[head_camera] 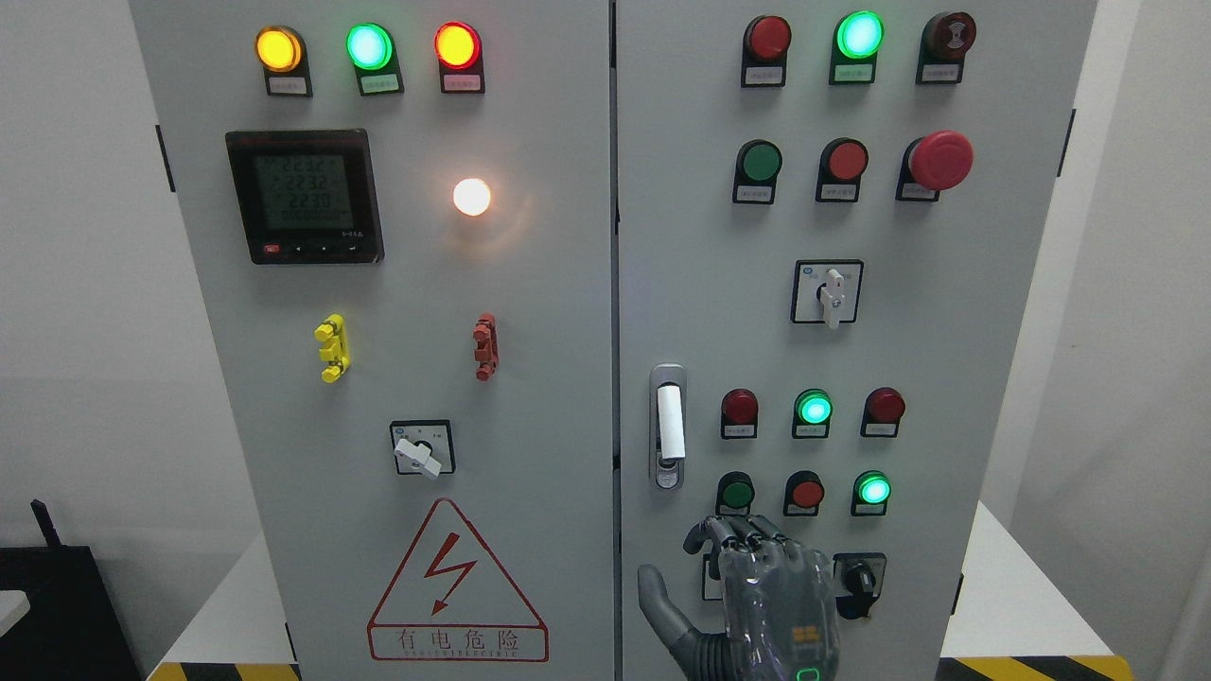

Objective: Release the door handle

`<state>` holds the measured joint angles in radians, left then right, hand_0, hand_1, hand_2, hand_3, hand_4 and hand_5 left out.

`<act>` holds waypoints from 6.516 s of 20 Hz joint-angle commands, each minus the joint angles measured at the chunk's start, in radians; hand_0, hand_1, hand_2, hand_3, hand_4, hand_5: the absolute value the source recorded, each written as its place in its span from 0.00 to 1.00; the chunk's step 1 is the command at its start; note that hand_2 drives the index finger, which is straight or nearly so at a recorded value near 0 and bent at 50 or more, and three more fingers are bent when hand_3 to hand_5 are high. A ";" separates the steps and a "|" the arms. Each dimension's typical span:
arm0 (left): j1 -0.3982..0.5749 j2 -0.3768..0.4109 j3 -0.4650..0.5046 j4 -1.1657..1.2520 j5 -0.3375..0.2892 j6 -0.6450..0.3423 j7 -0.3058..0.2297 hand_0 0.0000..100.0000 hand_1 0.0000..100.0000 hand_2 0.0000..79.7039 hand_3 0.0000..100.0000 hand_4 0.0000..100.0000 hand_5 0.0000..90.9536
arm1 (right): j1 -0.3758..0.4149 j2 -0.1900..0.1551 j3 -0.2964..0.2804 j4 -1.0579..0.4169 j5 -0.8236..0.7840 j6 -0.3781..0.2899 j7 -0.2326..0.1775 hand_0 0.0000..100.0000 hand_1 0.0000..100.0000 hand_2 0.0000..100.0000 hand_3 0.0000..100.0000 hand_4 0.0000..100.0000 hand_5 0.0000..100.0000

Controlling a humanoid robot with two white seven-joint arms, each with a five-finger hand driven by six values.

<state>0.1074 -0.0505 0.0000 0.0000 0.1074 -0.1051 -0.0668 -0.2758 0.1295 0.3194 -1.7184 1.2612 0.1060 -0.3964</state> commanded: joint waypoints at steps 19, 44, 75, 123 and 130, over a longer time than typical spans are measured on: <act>0.000 0.000 -0.014 0.020 0.000 -0.001 -0.001 0.12 0.39 0.00 0.00 0.00 0.00 | -0.117 0.012 0.001 0.033 -0.059 0.011 0.043 0.21 0.46 0.88 1.00 0.90 1.00; 0.000 0.000 -0.014 0.020 0.000 -0.001 -0.001 0.12 0.39 0.00 0.00 0.00 0.00 | -0.217 0.013 -0.017 0.106 -0.068 0.038 0.044 0.23 0.53 0.88 1.00 0.91 1.00; 0.000 0.000 -0.014 0.020 0.000 -0.001 -0.001 0.12 0.39 0.00 0.00 0.00 0.00 | -0.224 0.013 -0.069 0.114 -0.102 0.038 0.037 0.38 0.57 0.89 1.00 0.91 1.00; 0.000 0.000 -0.014 0.020 0.000 -0.001 -0.001 0.12 0.39 0.00 0.00 0.00 0.00 | -0.203 0.016 -0.097 0.083 -0.108 0.030 0.007 0.37 0.60 0.89 1.00 0.93 1.00; -0.001 0.000 -0.014 0.020 0.000 -0.001 -0.001 0.12 0.39 0.00 0.00 0.00 0.00 | -0.203 0.016 -0.105 0.083 -0.112 0.029 0.007 0.38 0.60 0.89 1.00 0.93 1.00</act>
<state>0.1074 -0.0505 0.0000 0.0000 0.1074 -0.1051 -0.0668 -0.4785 0.1454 0.2240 -1.6339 1.1528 0.1341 -0.3903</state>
